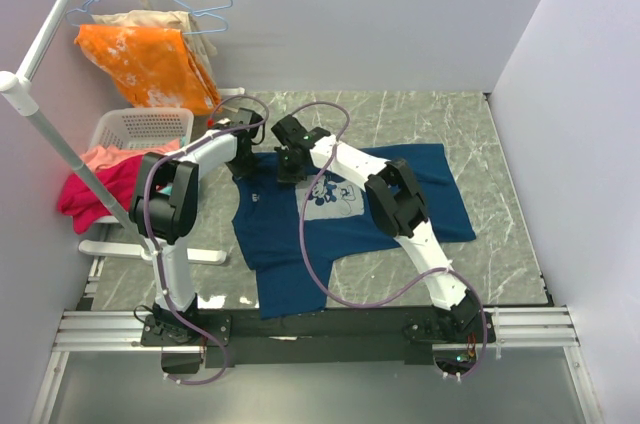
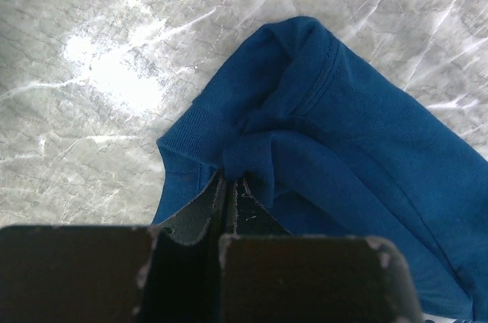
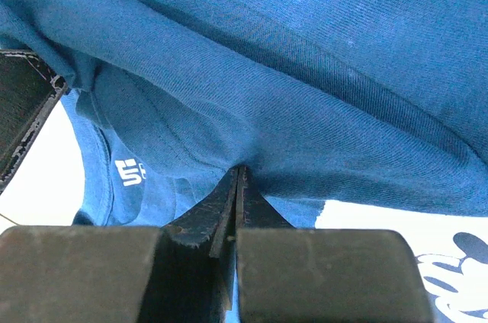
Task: Fold and stack the t-shirts
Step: Fold the tshirt
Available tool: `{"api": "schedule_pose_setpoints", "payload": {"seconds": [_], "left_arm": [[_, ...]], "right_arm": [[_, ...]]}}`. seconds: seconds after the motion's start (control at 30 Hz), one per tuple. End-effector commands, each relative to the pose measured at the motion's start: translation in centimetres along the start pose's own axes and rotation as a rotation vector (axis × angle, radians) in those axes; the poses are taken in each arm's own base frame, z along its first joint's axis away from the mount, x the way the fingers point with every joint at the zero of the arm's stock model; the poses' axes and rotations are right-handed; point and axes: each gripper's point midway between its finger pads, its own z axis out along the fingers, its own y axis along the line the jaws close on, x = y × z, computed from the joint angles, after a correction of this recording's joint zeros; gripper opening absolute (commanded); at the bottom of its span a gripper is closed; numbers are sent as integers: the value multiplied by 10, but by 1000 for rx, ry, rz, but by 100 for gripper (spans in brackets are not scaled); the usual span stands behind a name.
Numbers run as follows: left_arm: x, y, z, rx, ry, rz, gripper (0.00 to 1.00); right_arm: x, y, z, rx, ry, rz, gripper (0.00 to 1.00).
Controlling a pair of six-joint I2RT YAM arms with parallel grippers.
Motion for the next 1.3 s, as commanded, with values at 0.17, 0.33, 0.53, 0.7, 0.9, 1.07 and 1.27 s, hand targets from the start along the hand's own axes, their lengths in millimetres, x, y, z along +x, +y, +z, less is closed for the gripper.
{"api": "schedule_pose_setpoints", "payload": {"seconds": [0.17,0.33,0.53,0.7,0.9,1.07,1.27], "left_arm": [[-12,-12,-18,69,-21,-12,1],[-10,-10,-14,57,-15,-7,1],[-9,-12,-8,48,-4,-10,1],[-7,-12,-4,41,8,-15,1],[-8,-10,0,36,10,-26,1],[-12,-13,0,41,8,-27,1],[-15,-17,0,48,9,-25,1]], "right_arm": [[25,-22,-2,117,28,-19,0],[18,-14,-16,82,-27,-30,16],[15,2,-30,63,-76,-101,23],[17,11,-30,72,-101,-160,31],[0,19,-39,64,-182,-180,34],[-15,23,-45,79,-226,-188,34],[-16,27,-48,92,-231,-219,34]]}}
